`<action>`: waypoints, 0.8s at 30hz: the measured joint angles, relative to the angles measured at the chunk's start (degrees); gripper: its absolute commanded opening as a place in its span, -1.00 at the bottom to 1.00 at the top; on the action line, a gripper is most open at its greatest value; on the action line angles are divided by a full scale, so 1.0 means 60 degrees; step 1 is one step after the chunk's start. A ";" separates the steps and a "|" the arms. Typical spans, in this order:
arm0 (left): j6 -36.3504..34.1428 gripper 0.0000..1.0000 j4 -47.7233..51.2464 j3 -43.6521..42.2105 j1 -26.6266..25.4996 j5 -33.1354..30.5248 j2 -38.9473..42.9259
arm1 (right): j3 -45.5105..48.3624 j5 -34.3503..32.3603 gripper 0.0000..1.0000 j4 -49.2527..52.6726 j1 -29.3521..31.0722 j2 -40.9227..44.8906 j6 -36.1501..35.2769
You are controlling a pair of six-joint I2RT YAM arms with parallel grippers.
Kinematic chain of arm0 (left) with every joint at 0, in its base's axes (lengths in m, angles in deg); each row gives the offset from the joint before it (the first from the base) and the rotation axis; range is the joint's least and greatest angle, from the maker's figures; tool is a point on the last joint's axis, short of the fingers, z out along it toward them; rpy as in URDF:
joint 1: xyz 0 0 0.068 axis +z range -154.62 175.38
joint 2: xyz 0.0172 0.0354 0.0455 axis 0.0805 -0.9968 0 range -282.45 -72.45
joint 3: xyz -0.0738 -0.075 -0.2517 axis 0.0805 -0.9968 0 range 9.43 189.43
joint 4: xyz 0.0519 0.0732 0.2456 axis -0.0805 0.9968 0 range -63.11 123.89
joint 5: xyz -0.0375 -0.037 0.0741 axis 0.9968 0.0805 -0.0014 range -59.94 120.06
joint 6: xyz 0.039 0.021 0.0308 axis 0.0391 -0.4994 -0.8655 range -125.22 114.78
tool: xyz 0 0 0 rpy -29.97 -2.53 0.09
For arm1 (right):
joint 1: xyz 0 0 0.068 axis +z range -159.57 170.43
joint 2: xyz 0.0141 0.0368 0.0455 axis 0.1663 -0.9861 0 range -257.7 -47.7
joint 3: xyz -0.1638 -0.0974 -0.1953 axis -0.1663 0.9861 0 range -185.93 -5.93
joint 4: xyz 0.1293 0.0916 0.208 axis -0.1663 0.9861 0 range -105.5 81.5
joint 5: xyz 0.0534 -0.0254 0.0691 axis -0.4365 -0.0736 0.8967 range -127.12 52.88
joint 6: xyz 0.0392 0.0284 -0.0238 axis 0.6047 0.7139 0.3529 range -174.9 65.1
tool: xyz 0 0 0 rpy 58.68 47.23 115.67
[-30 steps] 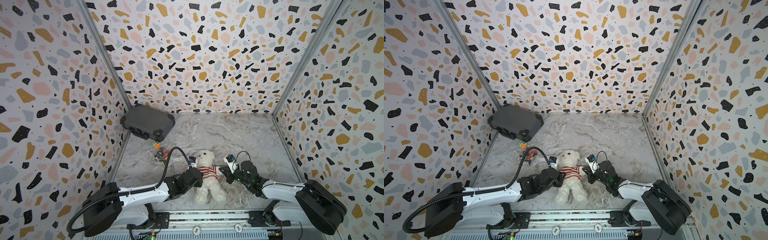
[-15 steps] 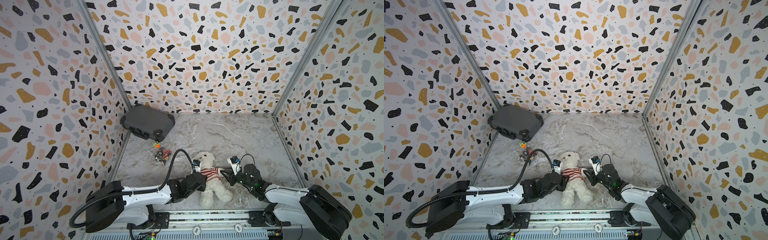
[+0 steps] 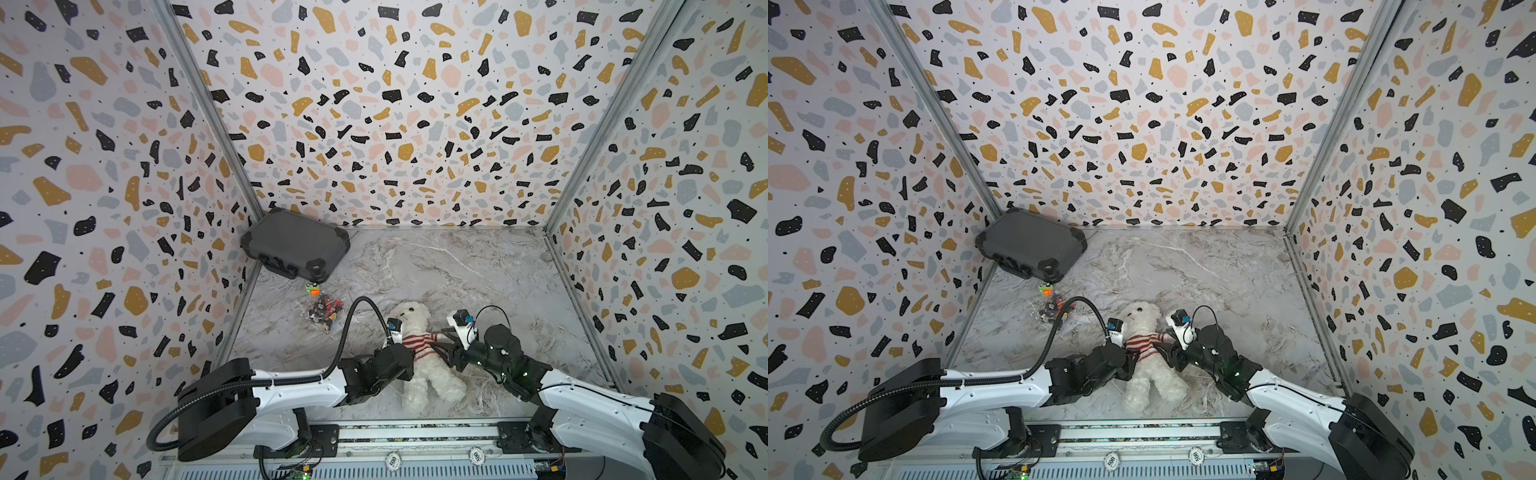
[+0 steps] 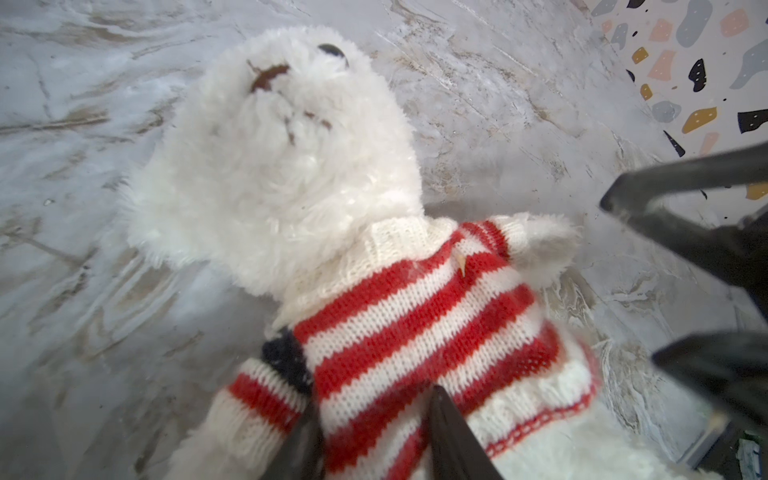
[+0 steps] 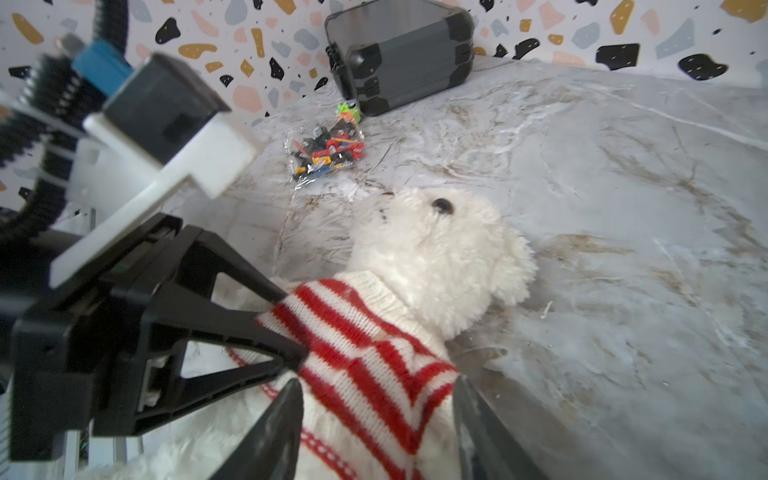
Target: Dress the teddy bear
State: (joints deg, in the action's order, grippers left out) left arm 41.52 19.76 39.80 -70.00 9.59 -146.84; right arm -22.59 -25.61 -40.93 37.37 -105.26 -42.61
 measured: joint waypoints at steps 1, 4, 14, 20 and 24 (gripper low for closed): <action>0.0000 -0.18 -0.0058 0.0025 0.0000 0.0000 -0.0055 | 0.0000 -0.0015 0.01 0.0109 0.0113 -0.0044 -0.0018; 0.0000 -0.18 -0.0321 0.0073 0.0000 0.0000 -0.0248 | 0.0000 -0.0055 -0.15 0.0259 0.0291 -0.0051 -0.0055; 0.0015 -0.18 -0.1898 0.0248 0.0000 0.0153 -0.1497 | -0.0004 -0.0481 -0.72 0.0769 0.0313 -0.0029 -0.0175; 0.0051 -0.18 -0.2328 0.0251 0.0000 0.0186 -0.1650 | -0.0004 -0.0852 -0.88 0.1035 0.0313 0.0117 -0.0113; 0.0058 -0.15 -0.2335 0.0248 0.0000 0.0186 -0.1636 | 0.0000 -0.0918 -0.99 0.1158 0.0313 0.0124 -0.0069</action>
State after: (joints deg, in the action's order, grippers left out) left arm 41.87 5.75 41.28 -70.00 10.71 -156.65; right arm -22.59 -31.12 -33.98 39.25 -104.51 -43.02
